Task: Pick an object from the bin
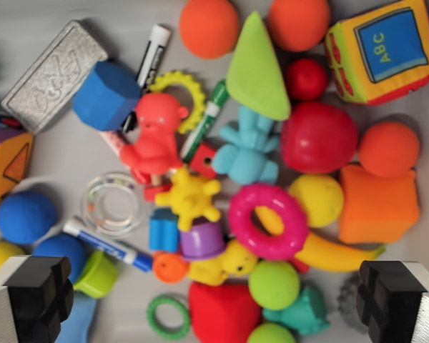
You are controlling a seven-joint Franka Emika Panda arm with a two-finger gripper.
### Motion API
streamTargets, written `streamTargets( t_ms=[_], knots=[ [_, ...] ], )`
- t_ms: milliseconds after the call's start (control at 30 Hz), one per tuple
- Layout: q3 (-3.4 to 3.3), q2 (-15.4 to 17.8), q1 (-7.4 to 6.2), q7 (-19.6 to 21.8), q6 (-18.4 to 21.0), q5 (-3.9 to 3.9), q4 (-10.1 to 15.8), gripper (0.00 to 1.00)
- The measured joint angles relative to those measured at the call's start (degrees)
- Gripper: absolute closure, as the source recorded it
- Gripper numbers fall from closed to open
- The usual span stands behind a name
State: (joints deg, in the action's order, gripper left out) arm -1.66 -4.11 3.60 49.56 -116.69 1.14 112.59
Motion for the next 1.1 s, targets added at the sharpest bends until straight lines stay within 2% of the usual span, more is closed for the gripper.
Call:
streamTargets(
  t_ms=[633,1100],
  knots=[
    [0.01,-0.07,-0.11,0.60,-0.01,0.00,0.06,0.00],
    [0.26,-0.86,-0.97,5.08,-1.45,0.00,0.73,0.00]
  ],
)
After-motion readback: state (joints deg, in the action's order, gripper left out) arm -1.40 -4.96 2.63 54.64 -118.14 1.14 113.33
